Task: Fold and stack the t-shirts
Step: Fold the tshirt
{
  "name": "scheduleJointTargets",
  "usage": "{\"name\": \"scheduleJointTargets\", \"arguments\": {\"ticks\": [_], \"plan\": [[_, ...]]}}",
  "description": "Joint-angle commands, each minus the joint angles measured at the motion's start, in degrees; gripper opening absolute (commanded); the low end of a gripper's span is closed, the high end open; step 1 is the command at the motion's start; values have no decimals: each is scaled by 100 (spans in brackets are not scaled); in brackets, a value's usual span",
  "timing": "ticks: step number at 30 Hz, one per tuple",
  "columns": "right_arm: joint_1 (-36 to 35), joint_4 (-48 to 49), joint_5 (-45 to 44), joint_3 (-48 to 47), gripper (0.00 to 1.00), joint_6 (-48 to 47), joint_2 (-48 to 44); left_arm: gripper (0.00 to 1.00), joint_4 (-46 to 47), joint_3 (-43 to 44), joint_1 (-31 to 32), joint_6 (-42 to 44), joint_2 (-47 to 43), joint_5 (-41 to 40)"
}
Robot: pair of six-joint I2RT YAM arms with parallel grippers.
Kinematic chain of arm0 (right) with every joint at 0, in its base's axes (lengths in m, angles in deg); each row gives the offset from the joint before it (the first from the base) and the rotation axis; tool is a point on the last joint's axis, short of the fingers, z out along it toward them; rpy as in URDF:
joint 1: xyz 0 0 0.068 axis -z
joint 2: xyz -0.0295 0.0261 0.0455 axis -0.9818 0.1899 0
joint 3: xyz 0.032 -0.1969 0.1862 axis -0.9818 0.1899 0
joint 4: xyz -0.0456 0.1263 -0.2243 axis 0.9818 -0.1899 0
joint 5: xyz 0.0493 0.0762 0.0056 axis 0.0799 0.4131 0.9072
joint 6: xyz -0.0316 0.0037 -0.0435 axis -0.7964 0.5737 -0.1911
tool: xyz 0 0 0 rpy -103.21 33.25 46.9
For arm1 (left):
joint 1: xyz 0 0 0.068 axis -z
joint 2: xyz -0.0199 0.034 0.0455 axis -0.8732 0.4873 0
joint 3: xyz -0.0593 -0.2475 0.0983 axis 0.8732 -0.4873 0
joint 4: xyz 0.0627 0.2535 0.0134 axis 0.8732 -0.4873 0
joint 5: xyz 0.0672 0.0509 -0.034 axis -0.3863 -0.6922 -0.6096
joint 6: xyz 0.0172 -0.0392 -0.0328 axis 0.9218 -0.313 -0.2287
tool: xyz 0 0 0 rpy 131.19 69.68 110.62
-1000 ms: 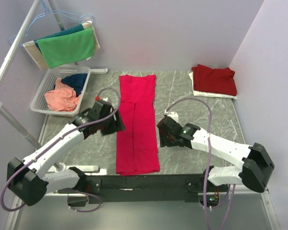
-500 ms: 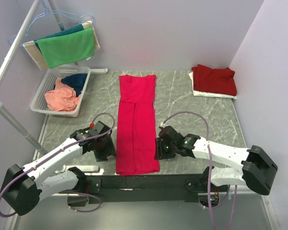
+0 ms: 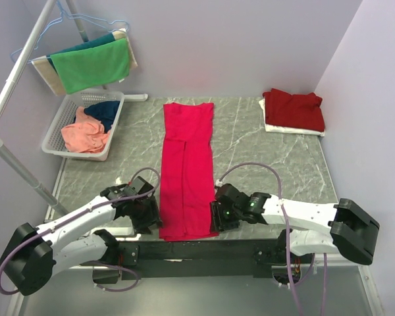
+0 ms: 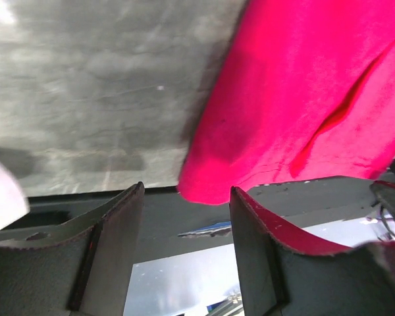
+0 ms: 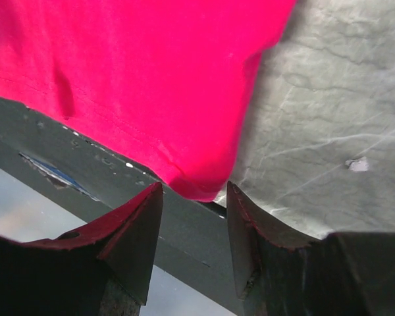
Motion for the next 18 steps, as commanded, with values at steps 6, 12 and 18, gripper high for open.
{"name": "scheduleJointTargets", "arguments": {"ticks": [6,12,18], "plan": [[-144,485,28,68,52,148,281,62,937,-199,188,-306,192,337],[-206,459,-7,121,53,227,343,64,850,-190,381,-332,455,205],[-223,222,-209,226,57,342,290,60,797,-208,592,-447,552,117]]}}
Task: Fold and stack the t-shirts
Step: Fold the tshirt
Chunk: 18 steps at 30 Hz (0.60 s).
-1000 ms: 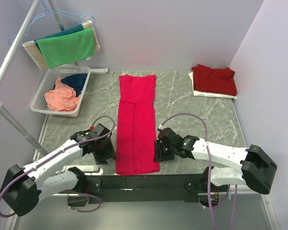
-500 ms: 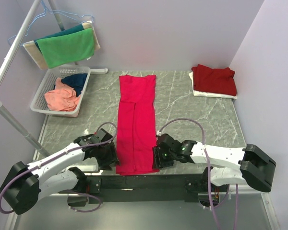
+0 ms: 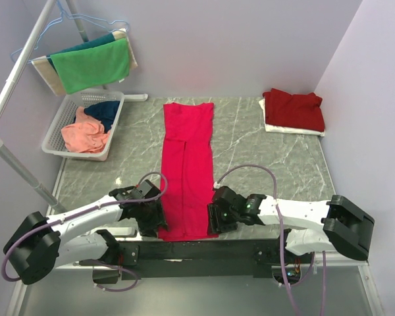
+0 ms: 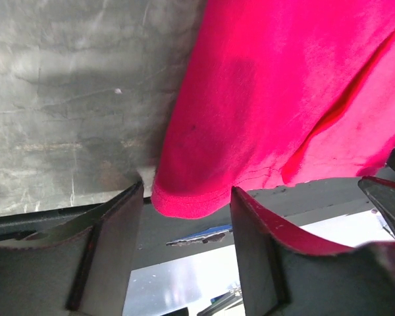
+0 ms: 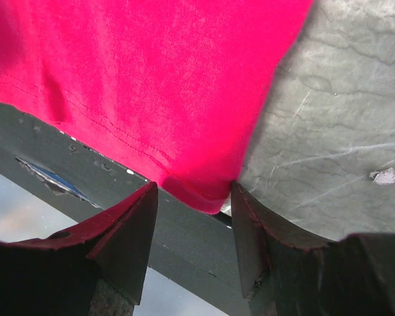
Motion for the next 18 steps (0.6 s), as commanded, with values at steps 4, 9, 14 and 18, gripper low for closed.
{"name": "scheduleJointTargets", "arguments": {"ticks": [4,9,14,18], "plan": [[-55,-12,-144,301,59,180,-16,51,166,-70,206,-189,166,-87],[-81,261,32,354,51,198,247,39,333,-70,365,-260,359,-113],[-134,279,102,170,42,93,502,33,298,-17,523,-277,526,-341],[-204,182,76,73,8,49,599,26,201,-9,585,-321,457,-403]]}}
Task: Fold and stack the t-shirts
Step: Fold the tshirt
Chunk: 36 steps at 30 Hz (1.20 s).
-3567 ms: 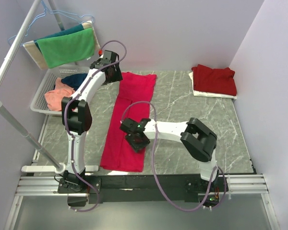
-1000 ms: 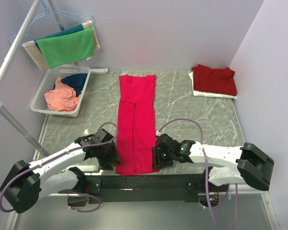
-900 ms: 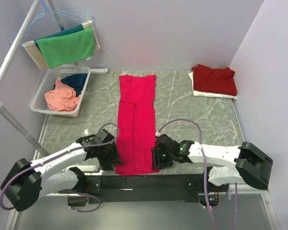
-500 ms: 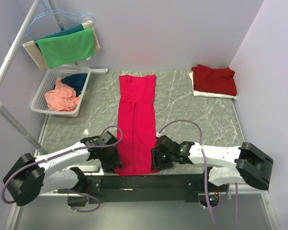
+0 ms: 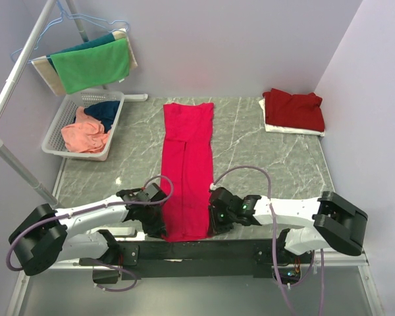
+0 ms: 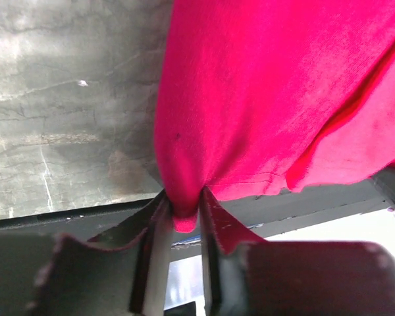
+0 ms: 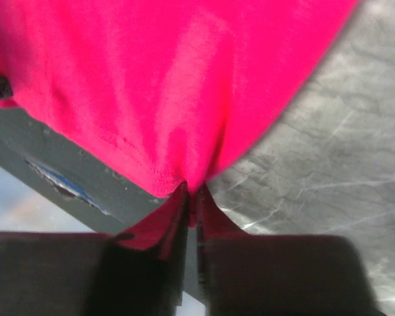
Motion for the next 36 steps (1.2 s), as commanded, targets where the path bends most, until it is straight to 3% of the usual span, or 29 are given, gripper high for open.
{"name": "scheduleJointTargets", "arguments": {"ticks": [1,3,5,16,24,31,36], "plan": [[-135,-386,-175,3,0,-109,248,22,-79,-17,108,-85,2,-385],[-178,-457,-272,-24,0,-82,221,15,-158,-26,117,-111,-69,-447],[-205,-536,-377,-50,0,-56,116,1,-280,0,117,-146,-130,-552],[-266,-835,-563,-217,0,-39,-350,1,-720,246,275,-392,-613,-896],[-539,-492,-298,73,0,190,-377,1,-404,-272,846,-1122,-1071,-623],[-548,-878,-553,-453,0,-55,-394,1,-465,228,917,-868,-658,-868],[-548,-1230,-965,-919,0,-232,-333,1,-895,896,925,-753,-219,-1516]]}}
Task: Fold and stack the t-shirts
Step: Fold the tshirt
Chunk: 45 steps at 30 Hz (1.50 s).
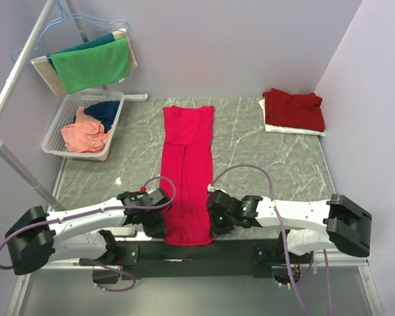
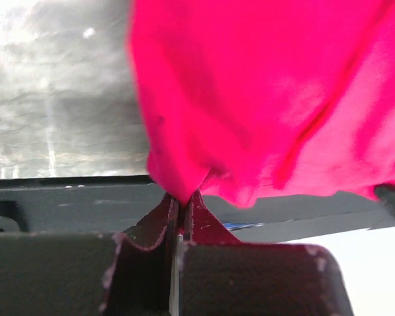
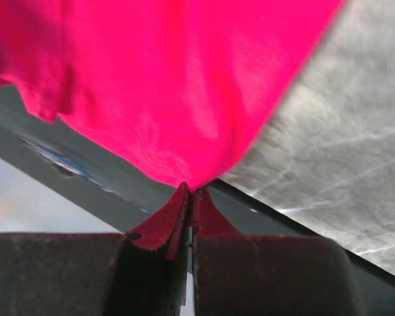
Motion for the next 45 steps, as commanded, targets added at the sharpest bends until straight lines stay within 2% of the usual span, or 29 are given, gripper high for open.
{"name": "scheduleJointTargets", "arguments": {"ticks": [1,6,14,20,25,34,39,45], "plan": [[-30,-375,-527,-664,0,-262,-33,1,-321,689,32,73,201,-747],[-12,-727,-984,-1138,0,-491,98,1,-708,1348,14,82,412,-1494],[392,-877,-1283,-1491,0,-913,274,1,-752,2007,-398,407,1018,-1935],[1191,-755,-1266,-1772,0,-1405,432,1,-612,2649,-1005,1021,1572,-2128],[1929,-693,-1213,-2439,0,-1958,1020,1,-428,3394,-1523,1602,2414,-2199],[2650,-605,-985,-3951,0,-2469,2506,1,-313,5090,-2288,2340,4040,-2164],[2958,-745,-879,-4759,0,-2670,3253,1,-339,5654,-2595,2586,4560,-2085],[3222,-772,-756,-5200,0,-2689,3781,1,-357,6234,-2842,2885,5210,-1821]]}}
